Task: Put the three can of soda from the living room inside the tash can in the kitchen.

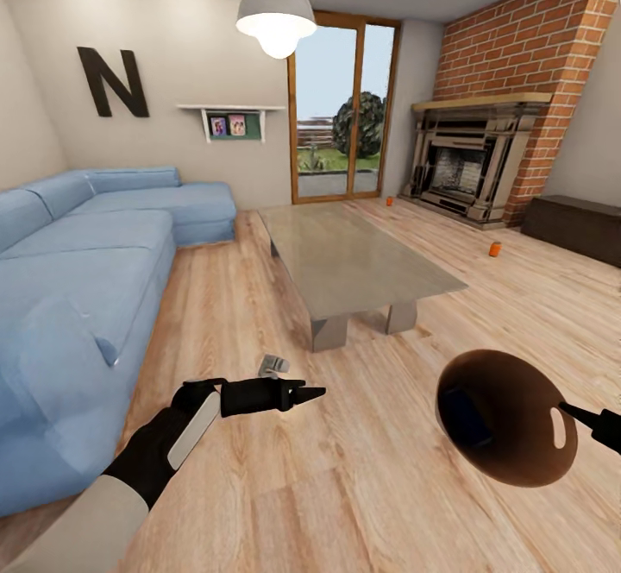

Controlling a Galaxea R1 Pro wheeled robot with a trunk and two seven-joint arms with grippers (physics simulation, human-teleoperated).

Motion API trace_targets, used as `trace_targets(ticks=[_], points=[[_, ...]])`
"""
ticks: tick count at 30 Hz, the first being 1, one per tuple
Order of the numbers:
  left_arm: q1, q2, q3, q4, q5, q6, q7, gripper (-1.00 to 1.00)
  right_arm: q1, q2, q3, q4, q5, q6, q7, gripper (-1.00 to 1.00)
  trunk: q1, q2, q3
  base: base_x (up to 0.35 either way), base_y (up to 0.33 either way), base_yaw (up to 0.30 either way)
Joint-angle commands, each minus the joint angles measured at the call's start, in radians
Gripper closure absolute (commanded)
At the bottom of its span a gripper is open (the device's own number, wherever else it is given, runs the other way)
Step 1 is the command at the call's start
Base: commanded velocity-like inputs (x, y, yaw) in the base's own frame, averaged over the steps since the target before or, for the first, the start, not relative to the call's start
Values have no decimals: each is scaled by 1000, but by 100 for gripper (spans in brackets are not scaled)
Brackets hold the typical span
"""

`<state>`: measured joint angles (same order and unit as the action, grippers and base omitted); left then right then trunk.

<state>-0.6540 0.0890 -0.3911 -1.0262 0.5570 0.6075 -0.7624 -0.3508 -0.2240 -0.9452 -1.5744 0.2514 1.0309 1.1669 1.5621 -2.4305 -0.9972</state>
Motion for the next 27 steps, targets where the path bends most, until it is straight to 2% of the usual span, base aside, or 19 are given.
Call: trace_targets(ticks=[1,4,8,23,27], points=[[0,0,1,0,0,0,0,-100,0,0,0,-1,-24,16,2,100,0,0,0,4,-4,-24],[0,1,1,0,0,0,7,-100,-1,0,0,-1,-24,16,1,100,0,0,0,2,-1,-10],[0,0,1,0,2,1,45,-100,0,0,1,0,-24,16,2,100,0,0,1,0,0,-1],[0,0,1,0,1,-2,49,-100,-1,-1,0,0,-24,16,2,100,0,0,1,0,0,0],[0,-1,1,1,2,-40,49,-100,-1,-1,1,0,-25,16,2,100,0,0,1,0,0,0]])
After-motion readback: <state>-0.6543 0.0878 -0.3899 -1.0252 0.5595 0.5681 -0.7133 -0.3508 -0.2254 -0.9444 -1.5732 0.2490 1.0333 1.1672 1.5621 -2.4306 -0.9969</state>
